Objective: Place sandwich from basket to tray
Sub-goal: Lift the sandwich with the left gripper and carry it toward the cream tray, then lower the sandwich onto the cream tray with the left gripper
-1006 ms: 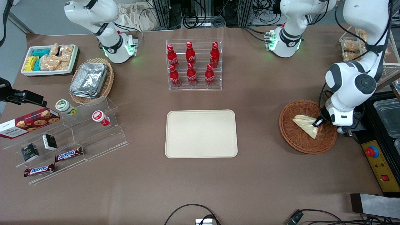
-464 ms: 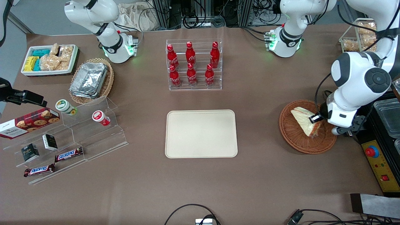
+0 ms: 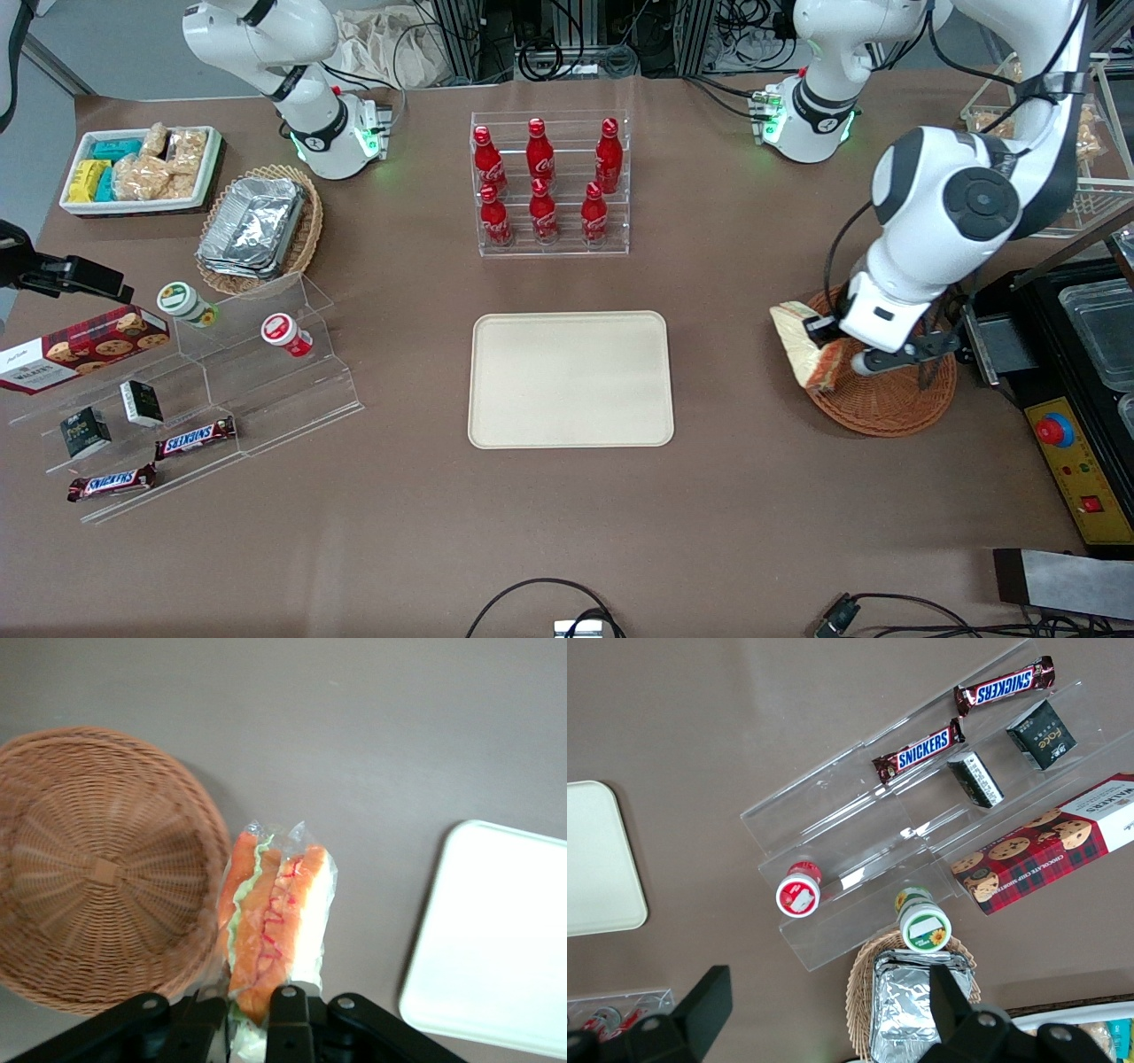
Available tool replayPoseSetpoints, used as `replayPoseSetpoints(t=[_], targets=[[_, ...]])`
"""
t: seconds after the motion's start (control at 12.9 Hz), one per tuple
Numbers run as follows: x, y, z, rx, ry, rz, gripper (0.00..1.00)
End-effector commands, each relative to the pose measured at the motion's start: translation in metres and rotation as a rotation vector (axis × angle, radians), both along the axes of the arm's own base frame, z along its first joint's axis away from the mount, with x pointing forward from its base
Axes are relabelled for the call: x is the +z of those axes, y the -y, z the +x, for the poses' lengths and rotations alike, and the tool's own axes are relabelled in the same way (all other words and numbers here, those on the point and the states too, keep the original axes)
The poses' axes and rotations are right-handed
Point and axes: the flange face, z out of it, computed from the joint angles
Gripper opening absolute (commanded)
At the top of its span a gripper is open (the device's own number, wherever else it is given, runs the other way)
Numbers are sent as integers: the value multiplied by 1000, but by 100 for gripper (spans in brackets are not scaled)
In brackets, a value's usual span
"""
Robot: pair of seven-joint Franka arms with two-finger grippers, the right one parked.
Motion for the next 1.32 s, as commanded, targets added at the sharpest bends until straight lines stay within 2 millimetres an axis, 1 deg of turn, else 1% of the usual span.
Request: replayPoseSetpoints(t=[0.0,0.15,0.31,0.54,0.7,0.93,1.01,1.08,1.24], targets=[[9,35,0,-72,5,-3,2],[8,73,-8,-173,28,39,2],[6,104,-9,-237,36,31,2],[6,139,-7,-299,53,-5,2],[-8,157,-4,-286,59,-3,2],[-41,195,-10,-251,96,18,2],[-50,219,-20,-262,114,28,2],[-58,228,-21,-245,117,33,2],[-79,234,-16,-227,129,14,2]])
